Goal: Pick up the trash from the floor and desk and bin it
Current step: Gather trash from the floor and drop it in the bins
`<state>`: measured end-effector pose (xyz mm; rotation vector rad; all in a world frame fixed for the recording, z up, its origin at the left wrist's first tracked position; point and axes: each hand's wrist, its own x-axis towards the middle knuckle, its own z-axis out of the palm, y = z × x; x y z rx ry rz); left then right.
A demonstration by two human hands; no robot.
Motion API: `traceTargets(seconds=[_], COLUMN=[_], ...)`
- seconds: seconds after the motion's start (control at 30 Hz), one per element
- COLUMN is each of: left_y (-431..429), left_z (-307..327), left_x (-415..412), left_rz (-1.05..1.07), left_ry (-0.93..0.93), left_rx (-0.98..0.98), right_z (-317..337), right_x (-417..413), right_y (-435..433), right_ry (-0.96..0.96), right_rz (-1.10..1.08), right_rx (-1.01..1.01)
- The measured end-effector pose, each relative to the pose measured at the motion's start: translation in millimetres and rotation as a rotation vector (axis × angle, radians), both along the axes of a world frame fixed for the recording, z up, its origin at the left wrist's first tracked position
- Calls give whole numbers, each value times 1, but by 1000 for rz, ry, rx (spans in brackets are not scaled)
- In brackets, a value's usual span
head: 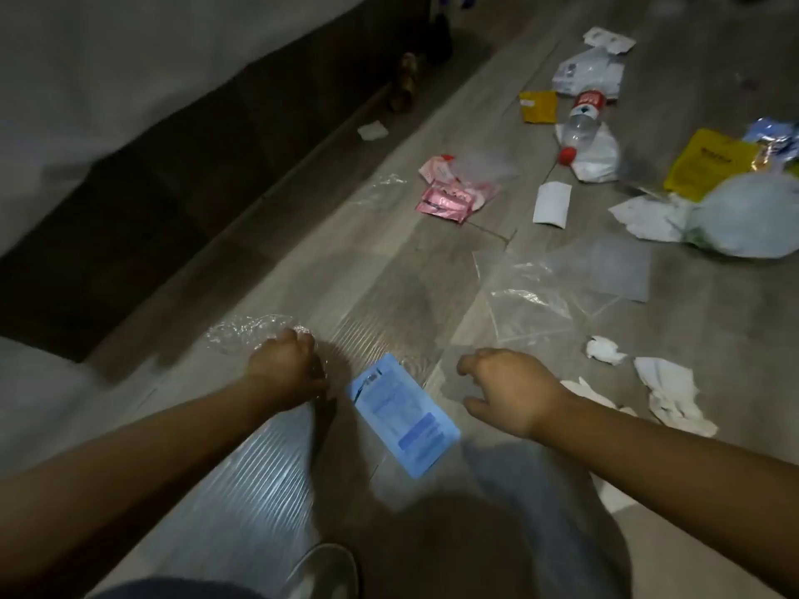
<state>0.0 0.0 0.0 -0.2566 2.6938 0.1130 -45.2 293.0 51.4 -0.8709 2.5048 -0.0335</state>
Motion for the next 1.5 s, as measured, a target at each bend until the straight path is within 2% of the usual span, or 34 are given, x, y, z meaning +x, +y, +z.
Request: traceTargets(seconds=[0.23,0.4,0.57,0.63,0.7,0.8,0.93,1.13,1.33,1.5], left_y=[13,24,38,46,52,62,79,102,109,127], left_z=[-19,-25,-24,-26,-30,-37,-41,-38,-43,-39], left_x=[-2,-3,-6,-6,-9,-14,-17,-28,-39,-64], left_rz=[92,16,-141,-187,-152,-109,-229,-279,-163,-116], left_ry=[-87,12,160,209,161,-11,12,6,-60,11], left_rx=[138,174,384,303,176,127,94,201,343,529], right_z=[-11,-18,-24,-26,-28,-31,-34,-41,-40,-41], right_x=[4,6,2,1,-1,-3,-3,-1,-1,-2], right_y=[7,13,20,26,34,48,66,82,102,126], right_ry=[2,-30,-50,-60,-66,-76,-86,-126,-142,-63], right_rz=[-13,-33,-69,-88,-104,-157,-225,-290,-371,-474], right_rx=[15,14,30,42,58,65,68,86,96,20])
